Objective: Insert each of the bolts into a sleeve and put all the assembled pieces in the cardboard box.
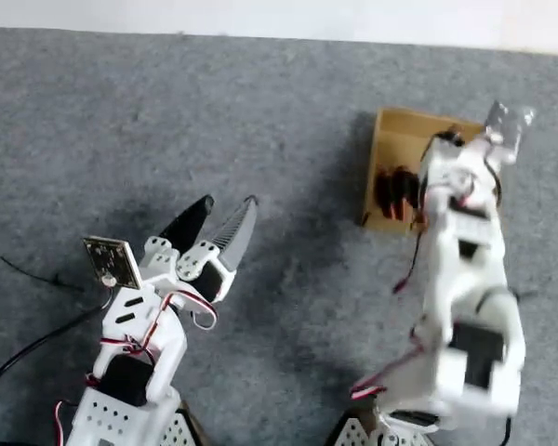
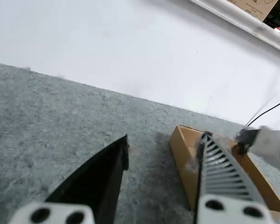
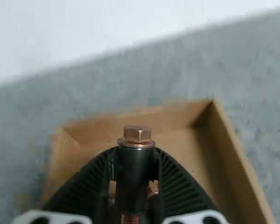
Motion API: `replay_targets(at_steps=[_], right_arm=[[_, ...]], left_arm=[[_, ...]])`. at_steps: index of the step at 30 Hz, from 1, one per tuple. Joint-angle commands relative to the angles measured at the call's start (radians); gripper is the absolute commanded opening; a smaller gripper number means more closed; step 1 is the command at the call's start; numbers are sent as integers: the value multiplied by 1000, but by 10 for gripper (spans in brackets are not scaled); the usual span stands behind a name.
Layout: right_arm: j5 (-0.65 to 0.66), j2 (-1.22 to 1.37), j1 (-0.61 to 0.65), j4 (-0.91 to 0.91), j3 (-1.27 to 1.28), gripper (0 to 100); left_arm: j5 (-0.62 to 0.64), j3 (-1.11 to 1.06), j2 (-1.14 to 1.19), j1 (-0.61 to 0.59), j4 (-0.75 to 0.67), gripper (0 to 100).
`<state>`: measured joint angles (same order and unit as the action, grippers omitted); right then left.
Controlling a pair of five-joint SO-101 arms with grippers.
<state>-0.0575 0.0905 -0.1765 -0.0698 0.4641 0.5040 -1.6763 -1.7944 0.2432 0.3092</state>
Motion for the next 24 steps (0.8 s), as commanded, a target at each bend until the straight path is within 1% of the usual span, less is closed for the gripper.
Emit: replay_targets(at_steps=[1,3,7,16,19,21,24], right_arm=[[163,148,-21,-173,-349,5],[232,223,-33,-236,-463,5],[247,328,-54,-315,-596,9],[249,375,-88,-358,-628,10],[249,377,-90,-447,-628,12],[249,377,-87,-496,-628,39],[249,377,-84,-550,-628,122]], left_arm=[[-9,-22,1,-10,-25,231],[-9,-22,-2,-10,-25,231],[-9,-21,-4,-10,-25,231],[-9,-21,-5,-10,-25,231],[-9,-21,-5,-10,-25,232],[-9,-21,-5,-10,-25,232],[-9,-21,-5,-10,-25,232]])
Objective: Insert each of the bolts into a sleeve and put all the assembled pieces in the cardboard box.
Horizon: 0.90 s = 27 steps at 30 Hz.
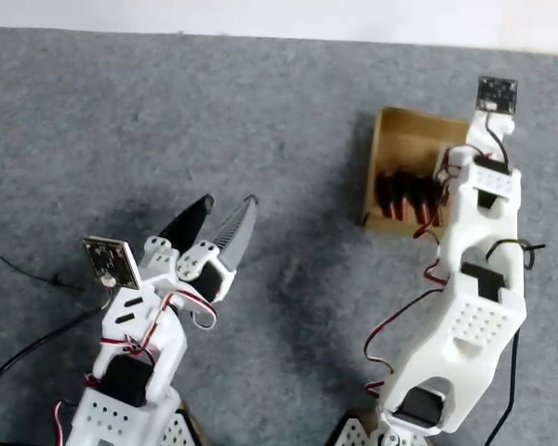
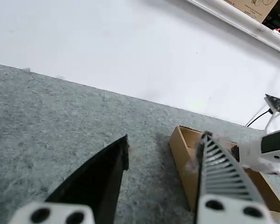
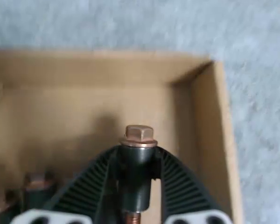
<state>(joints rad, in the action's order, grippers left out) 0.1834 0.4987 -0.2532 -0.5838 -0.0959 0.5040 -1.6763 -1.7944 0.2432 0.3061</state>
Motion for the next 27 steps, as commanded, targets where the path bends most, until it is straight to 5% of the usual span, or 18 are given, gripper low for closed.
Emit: replay_targets(at_steps=[1,10,18,27], right_arm=[[8,-31,-7,-48,-68,147],[-3,-48,-7,-168,-96,187],[-244,-268,81,-341,-120,187],[-302,-616,280,-346,263,187]], left_arm=[[-9,-21,-5,-10,-21,233],[-9,-21,-1,-10,-21,233],[-31,-21,2,-10,-21,232],[-63,-21,2,-10,-18,231]])
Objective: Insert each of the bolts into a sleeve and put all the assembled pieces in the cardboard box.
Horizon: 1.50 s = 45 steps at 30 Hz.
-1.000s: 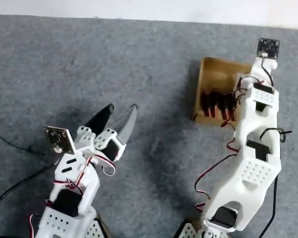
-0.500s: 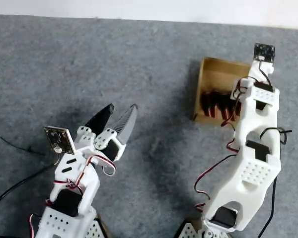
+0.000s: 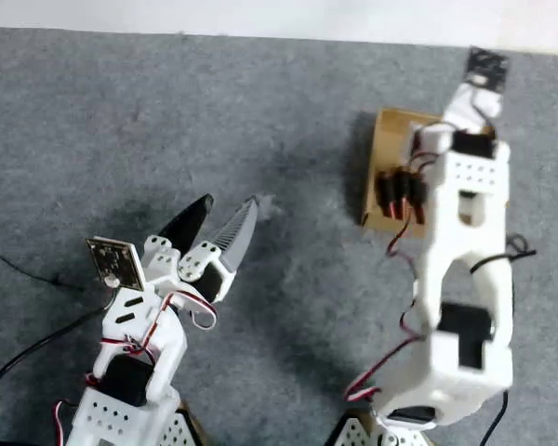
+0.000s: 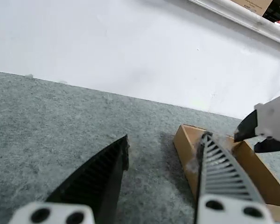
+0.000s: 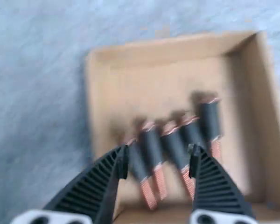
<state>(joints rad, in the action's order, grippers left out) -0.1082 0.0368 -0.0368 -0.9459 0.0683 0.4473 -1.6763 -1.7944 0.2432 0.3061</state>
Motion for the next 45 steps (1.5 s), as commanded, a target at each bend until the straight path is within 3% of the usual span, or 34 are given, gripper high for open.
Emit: replay_targets(at_steps=[1,15,21,26,29,32,34,39,45], right_arm=[[-11,-200,82,35,157,187],[-9,-986,120,599,1116,187],[-9,-1274,120,625,1356,187],[-9,-1498,120,622,1541,187],[-6,-1621,120,625,1684,187],[-5,-1728,114,553,1774,187],[-5,-1774,114,435,1762,187],[-3,-1824,116,225,1758,187],[-3,-1825,116,31,1758,187]], left_arm=[[-6,-21,2,-10,-18,231],[-9,-21,2,-12,-18,231],[-8,-21,4,-136,0,231],[-8,-21,-5,-297,146,231],[-8,-16,-5,-335,241,231],[-28,-16,-5,-335,321,232],[-104,-21,1,-329,374,232],[-279,-21,-4,-329,647,232],[-393,-21,-2,-337,921,234]])
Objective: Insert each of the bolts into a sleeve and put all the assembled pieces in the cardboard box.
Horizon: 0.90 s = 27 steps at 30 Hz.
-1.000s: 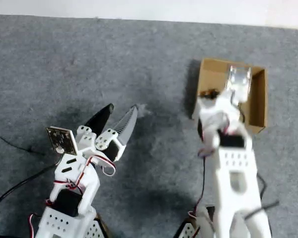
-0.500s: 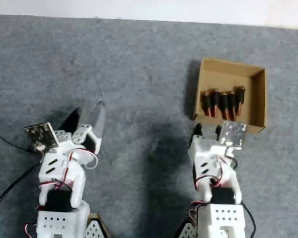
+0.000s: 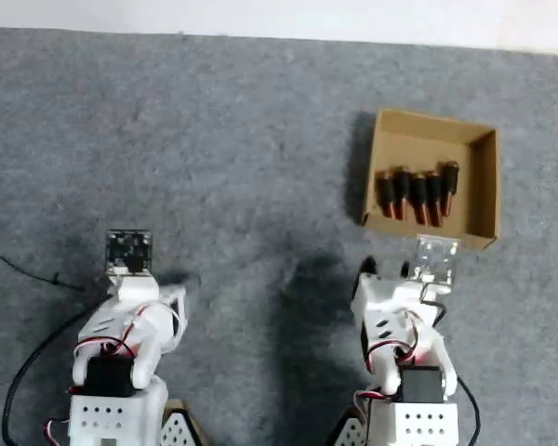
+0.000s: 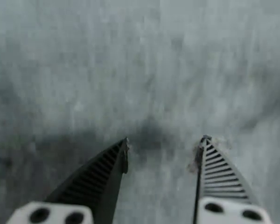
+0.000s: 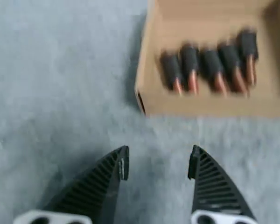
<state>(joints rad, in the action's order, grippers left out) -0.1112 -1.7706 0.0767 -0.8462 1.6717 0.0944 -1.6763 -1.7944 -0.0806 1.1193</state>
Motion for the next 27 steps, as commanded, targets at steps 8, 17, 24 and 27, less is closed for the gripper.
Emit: replay_targets(at_steps=[8,17,24,27], right_arm=[[0,-24,2,-295,153,187],[0,-27,1,-334,153,187],[0,-27,-2,-334,150,187],[0,-27,-2,-334,148,187]], left_arm=[[-132,-21,-5,-222,201,232],[-132,-21,-5,-266,201,232],[-132,-21,-5,-266,201,232],[-132,-21,-5,-266,201,232]])
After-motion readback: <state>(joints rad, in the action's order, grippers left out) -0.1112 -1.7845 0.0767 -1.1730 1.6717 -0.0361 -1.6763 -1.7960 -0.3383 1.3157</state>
